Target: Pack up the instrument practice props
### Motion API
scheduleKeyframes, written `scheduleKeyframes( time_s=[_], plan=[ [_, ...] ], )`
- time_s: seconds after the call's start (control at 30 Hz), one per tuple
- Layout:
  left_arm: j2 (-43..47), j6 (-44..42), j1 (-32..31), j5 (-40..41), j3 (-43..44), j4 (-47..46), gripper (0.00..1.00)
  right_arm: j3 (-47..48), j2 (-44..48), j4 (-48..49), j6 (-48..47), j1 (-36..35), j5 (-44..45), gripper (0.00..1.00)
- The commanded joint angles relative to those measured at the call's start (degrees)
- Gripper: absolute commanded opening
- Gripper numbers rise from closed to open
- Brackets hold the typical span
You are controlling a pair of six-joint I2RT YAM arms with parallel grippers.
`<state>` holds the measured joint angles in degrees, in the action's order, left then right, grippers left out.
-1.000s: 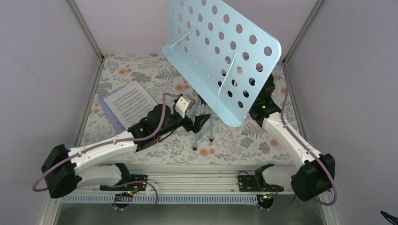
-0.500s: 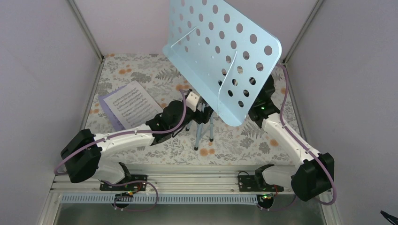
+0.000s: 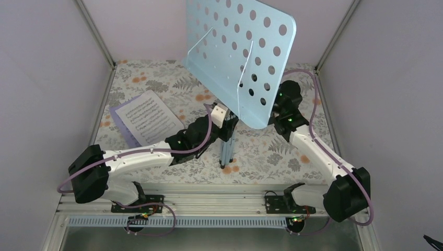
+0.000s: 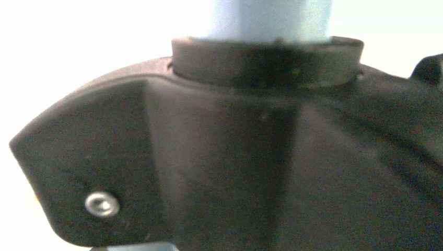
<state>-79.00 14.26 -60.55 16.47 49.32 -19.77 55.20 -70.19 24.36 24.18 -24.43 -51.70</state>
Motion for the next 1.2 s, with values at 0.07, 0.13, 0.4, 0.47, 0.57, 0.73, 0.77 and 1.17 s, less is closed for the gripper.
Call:
scheduleKeyframes(
  time_s=[0.07, 0.13, 0.4, 0.47, 0.57, 0.73, 0.77, 1.17],
  plan=[
    [4.17, 7.3, -2.86, 9.0, 6.22, 14.1, 0.12, 3.37, -4.71, 4.76, 7.95, 2.54, 10.67, 0.04],
    [5.36, 10.85, -2.83, 11.1, 6.31, 18.56, 0.06, 2.09, -6.79, 5.44, 10.35, 3.75, 10.9, 0.12],
    [6.78, 20.85, -0.34, 14.52, 7.77, 28.01, 0.02, -5.97, -6.35, 5.69, 11.61, 6.39, 15.17, 0.59],
    [5.92, 22.36, 1.23, 14.23, 8.35, 29.09, 0.02, -7.35, -4.49, 2.4, 10.24, 6.72, 18.51, 0.67],
    [5.13, 24.33, 3.94, 12.96, 8.23, 28.73, 0.02, -10.26, -0.96, -1.84, 9.27, 7.22, 23.44, 0.77],
    [3.87, 27.7, 8.98, 10.12, 8.28, 28.35, 0.03, -13.14, 4.45, -11.06, 9.19, 7.78, 31.15, 0.89],
    [2.8, 28.19, 9.95, 9.79, 8.82, 29.2, 0.02, -12.8, 5.41, -13.77, 9.54, 7.92, 32.66, 0.9],
    [-11.55, 31.08, 16.7, 2.11, 16.5, 37.63, 0.02, -7.47, 22.86, -31.17, 6.17, 8.25, 42.51, 1.0]
  ],
)
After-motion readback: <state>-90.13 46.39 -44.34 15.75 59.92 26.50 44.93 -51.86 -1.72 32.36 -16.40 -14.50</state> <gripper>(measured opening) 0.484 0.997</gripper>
